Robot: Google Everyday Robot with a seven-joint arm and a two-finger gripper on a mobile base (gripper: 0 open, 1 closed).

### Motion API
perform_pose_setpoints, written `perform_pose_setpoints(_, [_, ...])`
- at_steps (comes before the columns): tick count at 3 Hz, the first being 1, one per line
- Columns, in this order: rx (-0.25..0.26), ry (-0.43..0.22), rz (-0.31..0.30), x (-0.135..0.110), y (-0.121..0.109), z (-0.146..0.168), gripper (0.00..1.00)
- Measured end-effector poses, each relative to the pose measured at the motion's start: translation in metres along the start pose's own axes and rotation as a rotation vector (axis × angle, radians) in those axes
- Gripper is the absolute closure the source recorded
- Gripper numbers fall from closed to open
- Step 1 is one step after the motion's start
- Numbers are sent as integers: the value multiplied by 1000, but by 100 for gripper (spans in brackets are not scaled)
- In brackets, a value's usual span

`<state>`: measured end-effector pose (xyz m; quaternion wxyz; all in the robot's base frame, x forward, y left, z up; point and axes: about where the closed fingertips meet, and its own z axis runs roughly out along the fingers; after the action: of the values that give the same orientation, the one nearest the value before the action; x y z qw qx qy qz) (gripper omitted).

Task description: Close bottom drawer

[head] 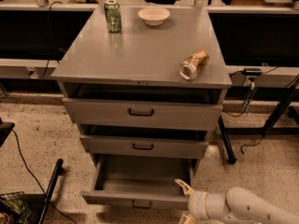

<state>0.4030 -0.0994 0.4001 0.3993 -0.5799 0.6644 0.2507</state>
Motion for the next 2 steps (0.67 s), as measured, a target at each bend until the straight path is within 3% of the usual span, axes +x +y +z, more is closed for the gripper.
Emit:
perform_pose_setpoints(1, [-24,-42,45,13,20,25,0])
perform_pose_setpoints(2, [-36,-33,44,19,18,31,0])
